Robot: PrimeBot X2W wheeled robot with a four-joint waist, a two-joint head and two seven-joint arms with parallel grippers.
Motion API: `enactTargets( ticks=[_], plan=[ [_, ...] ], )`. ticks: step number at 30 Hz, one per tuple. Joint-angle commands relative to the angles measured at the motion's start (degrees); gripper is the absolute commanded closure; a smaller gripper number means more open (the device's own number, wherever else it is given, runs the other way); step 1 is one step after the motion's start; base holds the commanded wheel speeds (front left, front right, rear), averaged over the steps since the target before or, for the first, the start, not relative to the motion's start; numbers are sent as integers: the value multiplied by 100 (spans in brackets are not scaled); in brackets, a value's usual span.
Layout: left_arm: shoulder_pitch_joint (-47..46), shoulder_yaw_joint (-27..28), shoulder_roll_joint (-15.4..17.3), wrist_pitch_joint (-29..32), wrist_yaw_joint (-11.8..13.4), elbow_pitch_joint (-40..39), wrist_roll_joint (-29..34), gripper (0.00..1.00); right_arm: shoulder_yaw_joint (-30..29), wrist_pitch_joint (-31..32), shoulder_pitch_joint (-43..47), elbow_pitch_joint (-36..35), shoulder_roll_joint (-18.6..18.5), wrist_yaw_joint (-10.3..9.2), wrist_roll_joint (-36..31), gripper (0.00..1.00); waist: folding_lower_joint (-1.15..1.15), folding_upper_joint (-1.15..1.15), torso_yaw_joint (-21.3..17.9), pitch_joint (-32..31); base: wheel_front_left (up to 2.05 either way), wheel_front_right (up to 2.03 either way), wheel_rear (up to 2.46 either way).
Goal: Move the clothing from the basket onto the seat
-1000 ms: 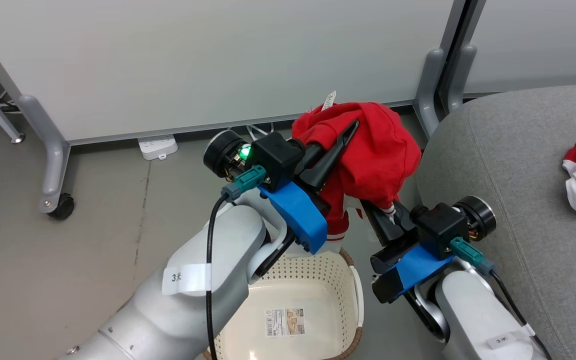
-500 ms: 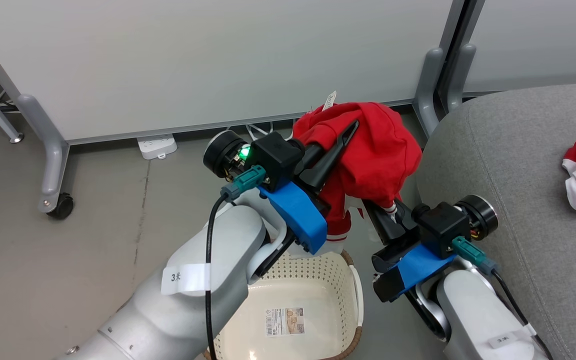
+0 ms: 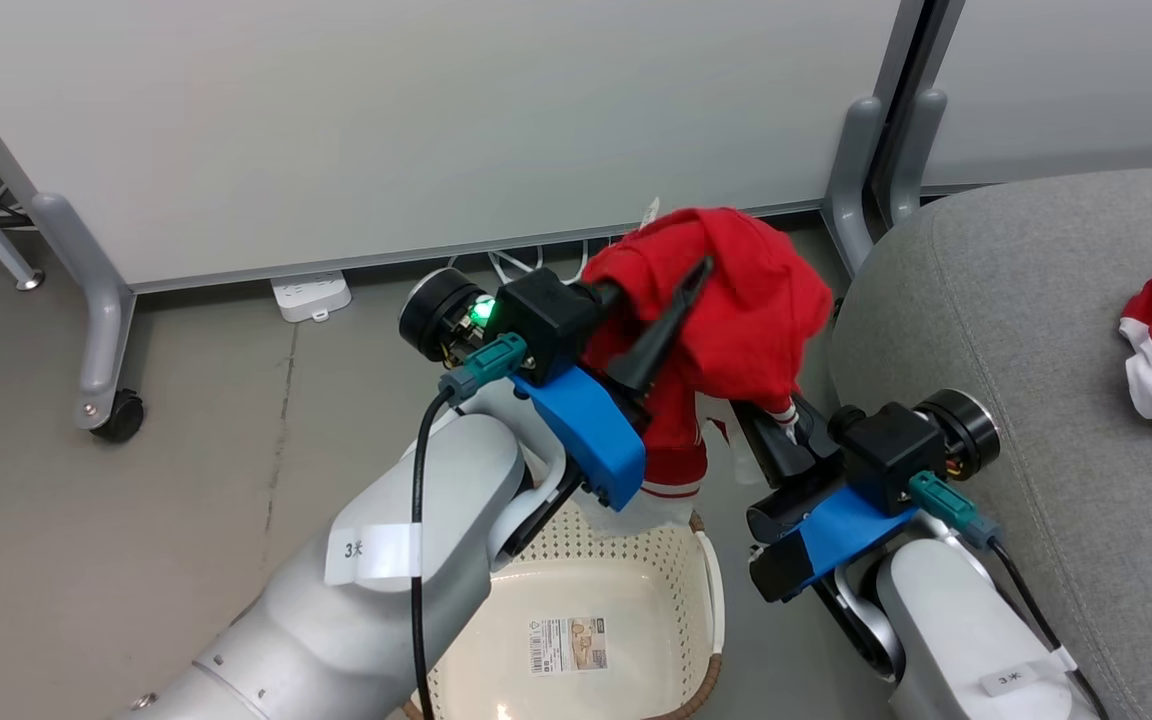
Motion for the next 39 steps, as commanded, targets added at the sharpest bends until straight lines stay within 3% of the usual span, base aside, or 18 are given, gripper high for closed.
enactTargets(
  ticks=[1, 16, 39],
  plan=[
    [11, -2, 9, -28, -13, 29, 6, 0, -21, -2, 36, -23, -11, 1, 26, 100, 0, 0, -1, 5, 0, 0, 0],
    [24, -238, 39, -27, -14, 322, -196, 0, -244, -2, 110, -94, -20, 1, 67, 100, 0, 0, -77, 23, 0, 0, 0],
    [207, -230, 264, -28, 17, 229, -111, 0, -1110, -2, 248, -555, -111, 1, -22, 100, 0, 0, -955, 518, 0, 0, 0]
  ],
)
